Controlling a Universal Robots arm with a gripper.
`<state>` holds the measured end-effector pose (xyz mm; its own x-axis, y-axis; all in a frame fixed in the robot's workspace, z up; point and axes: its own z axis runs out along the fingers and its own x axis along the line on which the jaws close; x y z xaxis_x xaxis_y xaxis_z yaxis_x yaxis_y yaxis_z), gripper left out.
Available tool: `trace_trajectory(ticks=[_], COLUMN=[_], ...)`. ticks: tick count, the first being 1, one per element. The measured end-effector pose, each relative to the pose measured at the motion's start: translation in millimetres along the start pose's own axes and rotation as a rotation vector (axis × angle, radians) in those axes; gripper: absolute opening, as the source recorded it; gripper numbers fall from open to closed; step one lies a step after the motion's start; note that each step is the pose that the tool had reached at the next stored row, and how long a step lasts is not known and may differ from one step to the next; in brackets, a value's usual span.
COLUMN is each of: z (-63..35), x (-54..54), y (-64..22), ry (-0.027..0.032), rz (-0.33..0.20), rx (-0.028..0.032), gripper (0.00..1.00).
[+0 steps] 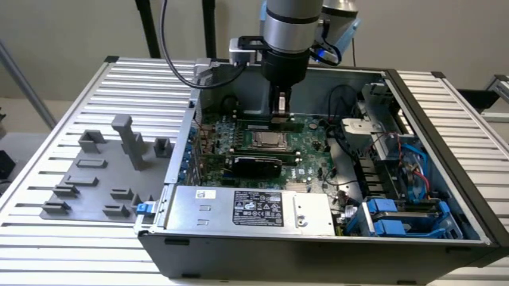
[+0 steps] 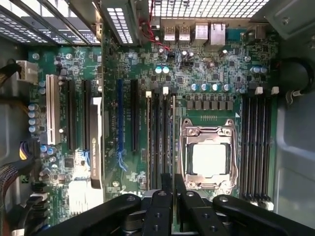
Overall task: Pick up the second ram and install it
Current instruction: 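Insert the second ram into the second slot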
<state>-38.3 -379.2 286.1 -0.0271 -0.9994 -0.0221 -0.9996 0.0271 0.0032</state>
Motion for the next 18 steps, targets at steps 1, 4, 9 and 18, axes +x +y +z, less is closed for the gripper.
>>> trace_trajectory(ticks=[1,4,9,18], z=[1.8,7.3,16.3,32.7], x=[0.0,0.2,0.4,0.7], y=[0.0,0.0,0.0,0.9], ry=[0.0001,0.0001,0.0000,0.0001], rz=[0.000,0.000,0.000,0.000], rx=[0.0000,0.0000,0.0000,0.0000], gripper=[0.00,0.00,0.00,0.00])
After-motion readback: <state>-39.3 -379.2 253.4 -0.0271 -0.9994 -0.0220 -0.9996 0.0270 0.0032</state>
